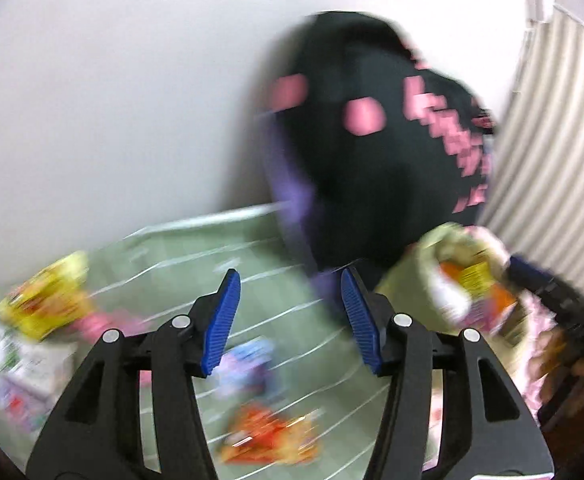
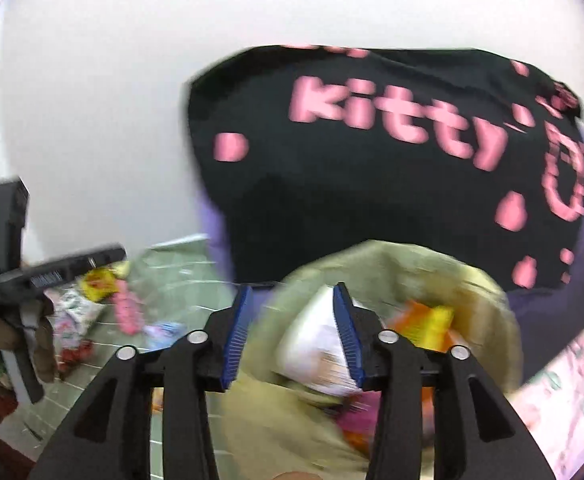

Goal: Collect trash
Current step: 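Move both grippers back toward the red wrappers on the table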

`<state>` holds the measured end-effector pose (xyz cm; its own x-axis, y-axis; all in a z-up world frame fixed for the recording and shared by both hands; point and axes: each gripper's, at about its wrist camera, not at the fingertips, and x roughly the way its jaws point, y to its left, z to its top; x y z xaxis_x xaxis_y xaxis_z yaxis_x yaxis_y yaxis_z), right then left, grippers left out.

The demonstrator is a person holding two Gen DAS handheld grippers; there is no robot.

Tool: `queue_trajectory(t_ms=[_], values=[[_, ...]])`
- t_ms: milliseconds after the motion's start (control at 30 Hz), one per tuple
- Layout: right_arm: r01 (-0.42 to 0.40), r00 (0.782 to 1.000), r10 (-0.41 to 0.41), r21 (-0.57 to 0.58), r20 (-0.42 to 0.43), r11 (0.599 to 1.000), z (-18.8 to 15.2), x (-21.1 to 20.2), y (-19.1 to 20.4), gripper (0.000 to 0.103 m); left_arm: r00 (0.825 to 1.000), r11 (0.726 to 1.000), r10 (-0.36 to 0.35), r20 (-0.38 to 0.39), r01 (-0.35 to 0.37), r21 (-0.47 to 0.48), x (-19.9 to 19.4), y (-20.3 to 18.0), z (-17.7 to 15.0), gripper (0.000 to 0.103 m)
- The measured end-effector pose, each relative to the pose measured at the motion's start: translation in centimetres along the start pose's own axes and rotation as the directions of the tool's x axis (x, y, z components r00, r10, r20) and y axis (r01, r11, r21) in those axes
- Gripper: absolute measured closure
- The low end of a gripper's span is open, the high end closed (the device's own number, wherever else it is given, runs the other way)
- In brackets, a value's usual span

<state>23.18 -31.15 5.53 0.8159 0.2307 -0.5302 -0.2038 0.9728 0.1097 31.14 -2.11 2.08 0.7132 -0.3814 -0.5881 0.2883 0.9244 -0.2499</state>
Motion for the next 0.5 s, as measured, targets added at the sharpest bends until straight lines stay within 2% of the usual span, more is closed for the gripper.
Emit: queue_trajectory(t_ms=[100,167,233,367,433,500], values=[[-0.117,0.993,0.117,-0.012,-0.017,0.993,0.0,2.2,3.0,0.057,0.994,0.993,0.110,-0.027,-0.111,-0.046,-2.1,4.7,-2.9,0.053],[-0.169,0.984,0.168,-0.024,-0.055,0.985,-0.2,3.7,4.7,0.050,0.987,0.984,0.160,-0.028,-0.162,-0.079,-3.2,7.6,-4.2,0.053],[-0.205,0.976,0.200,-0.054,-0.086,0.977,-0.6,5.0,6.5,0.050,0.979,0.970,0.200,-0.034,-0.203,-0.136,-5.1,10.7,-6.0,0.053],[-0.294,0.946,0.273,-0.113,-0.175,0.949,-2.2,7.7,10.5,0.050,0.978,0.956,0.190,-0.091,-0.205,-0.208,-6.8,14.5,-9.4,0.049],[-0.314,0.935,0.283,-0.127,-0.212,0.941,-3.1,8.7,11.8,0.050,0.969,0.950,0.185,-0.162,-0.219,-0.223,-6.6,15.7,-11.2,0.048],[-0.322,0.924,0.281,-0.131,-0.258,0.938,-4.5,9.9,12.9,0.050,0.964,0.944,0.186,-0.192,-0.229,-0.237,-6.4,16.1,-12.6,0.048]])
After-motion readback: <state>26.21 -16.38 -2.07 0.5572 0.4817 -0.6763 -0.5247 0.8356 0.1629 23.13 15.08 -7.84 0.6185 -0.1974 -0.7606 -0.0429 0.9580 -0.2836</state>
